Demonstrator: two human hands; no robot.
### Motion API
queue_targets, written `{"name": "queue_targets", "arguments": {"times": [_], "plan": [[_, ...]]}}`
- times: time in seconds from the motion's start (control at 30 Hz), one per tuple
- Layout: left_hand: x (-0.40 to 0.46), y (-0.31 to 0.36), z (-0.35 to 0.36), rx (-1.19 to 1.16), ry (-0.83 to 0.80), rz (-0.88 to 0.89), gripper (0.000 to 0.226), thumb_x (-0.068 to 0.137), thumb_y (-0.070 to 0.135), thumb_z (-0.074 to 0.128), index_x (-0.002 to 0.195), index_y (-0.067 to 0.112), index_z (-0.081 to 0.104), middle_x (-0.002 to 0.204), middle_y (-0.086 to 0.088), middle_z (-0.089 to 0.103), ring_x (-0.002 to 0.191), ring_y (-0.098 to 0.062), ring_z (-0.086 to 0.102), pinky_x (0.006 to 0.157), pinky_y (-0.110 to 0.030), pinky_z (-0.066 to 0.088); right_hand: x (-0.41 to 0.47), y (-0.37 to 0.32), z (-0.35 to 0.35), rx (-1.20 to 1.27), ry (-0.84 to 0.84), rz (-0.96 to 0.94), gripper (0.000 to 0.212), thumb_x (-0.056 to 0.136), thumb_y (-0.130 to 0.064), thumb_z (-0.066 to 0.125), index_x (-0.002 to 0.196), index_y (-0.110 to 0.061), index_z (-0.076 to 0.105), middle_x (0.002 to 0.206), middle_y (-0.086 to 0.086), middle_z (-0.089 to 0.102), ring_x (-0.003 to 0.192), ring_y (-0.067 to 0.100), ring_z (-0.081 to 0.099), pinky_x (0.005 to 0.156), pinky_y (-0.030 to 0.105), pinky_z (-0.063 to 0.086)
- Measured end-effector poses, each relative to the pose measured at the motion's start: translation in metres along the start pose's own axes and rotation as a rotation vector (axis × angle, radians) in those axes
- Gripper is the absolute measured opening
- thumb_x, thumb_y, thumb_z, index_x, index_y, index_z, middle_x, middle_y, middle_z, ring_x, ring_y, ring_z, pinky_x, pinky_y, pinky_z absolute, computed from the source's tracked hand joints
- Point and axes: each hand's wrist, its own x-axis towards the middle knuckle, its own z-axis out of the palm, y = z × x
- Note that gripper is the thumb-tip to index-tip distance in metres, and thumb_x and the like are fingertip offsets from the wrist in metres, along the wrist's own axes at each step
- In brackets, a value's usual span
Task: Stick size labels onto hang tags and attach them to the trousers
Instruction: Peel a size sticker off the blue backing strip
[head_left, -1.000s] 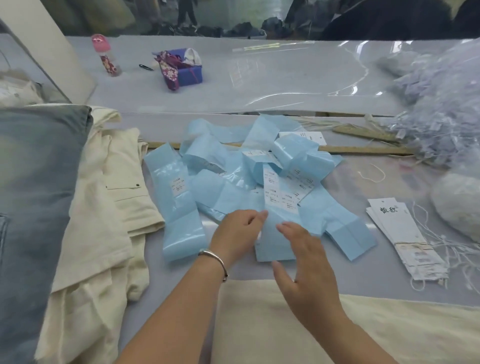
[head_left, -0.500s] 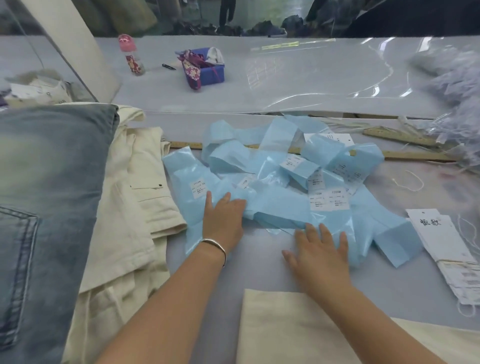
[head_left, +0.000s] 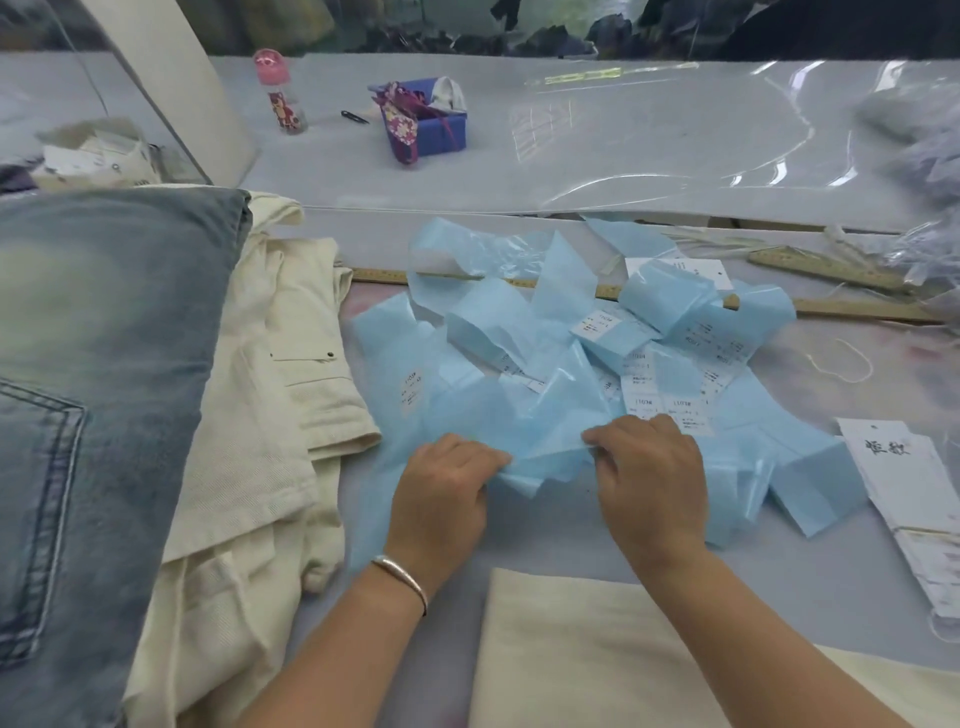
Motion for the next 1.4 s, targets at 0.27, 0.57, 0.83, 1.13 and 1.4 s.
{"name": "queue_targets", "arguments": {"times": [0.27,0.57,0.83,1.13,1.4], "plan": [[0.01,-0.018,-0.024,0.037,0.172,-0.314,0.031,0.066,-0.014,0.054,0.082,0.003,0.075,0.084,-0.012,0.069,0.078,-0.033,0.066,0.072,-0.029,0.043,-0.019,0.021,-0.001,-0.245,-0.199,0.114,0.038,0.066,-0.006,0.073,0.103,-0.017,0.068,0.104,0.002,0.064,0.1,0.03,0.055,0.082,0.041,0.037],[0.037,-0.03,-0.05,0.024,0.407,-0.494,0.041,0.077,-0.017,0.052,0.116,-0.007,0.057,0.096,-0.028,0.062,0.086,-0.043,0.059,0.075,-0.032,0.037,-0.011,0.059,-0.007,-0.403,-0.383,0.387,0.032,0.096,-0.029,0.043,0.124,-0.037,0.055,0.152,-0.002,0.025,0.141,0.016,0.012,0.113,0.044,0.005],[0.043,-0.026,-0.058,-0.033,0.42,-0.409,0.052,0.066,-0.022,0.039,0.108,-0.004,0.061,0.111,-0.023,0.061,0.108,-0.037,0.055,0.097,-0.022,0.037,-0.021,0.036,0.01,-0.316,-0.464,0.059,0.053,0.093,-0.05,0.044,0.143,-0.039,0.033,0.156,-0.018,0.021,0.146,0.007,0.008,0.11,0.046,-0.017],[0.036,-0.022,-0.065,0.0,0.423,-0.411,0.029,0.061,-0.021,0.048,0.072,0.0,0.065,0.111,-0.019,0.062,0.106,-0.031,0.057,0.087,-0.015,0.035,-0.023,0.029,0.022,-0.347,-0.562,0.084,0.05,0.099,-0.051,0.024,0.148,-0.038,0.022,0.16,-0.01,0.011,0.146,0.016,0.009,0.105,0.052,-0.021],[0.037,0.035,-0.056,0.136,0.024,-0.203,0.068,0.056,0.01,0.054,0.124,0.017,0.06,0.151,-0.008,0.038,0.144,-0.029,0.024,0.117,-0.058,0.012,0.033,0.027,0.021,-0.17,-0.253,0.03,0.034,0.088,-0.027,0.059,0.121,-0.017,0.056,0.122,0.002,0.056,0.115,0.026,0.048,0.093,0.038,0.023]]}}
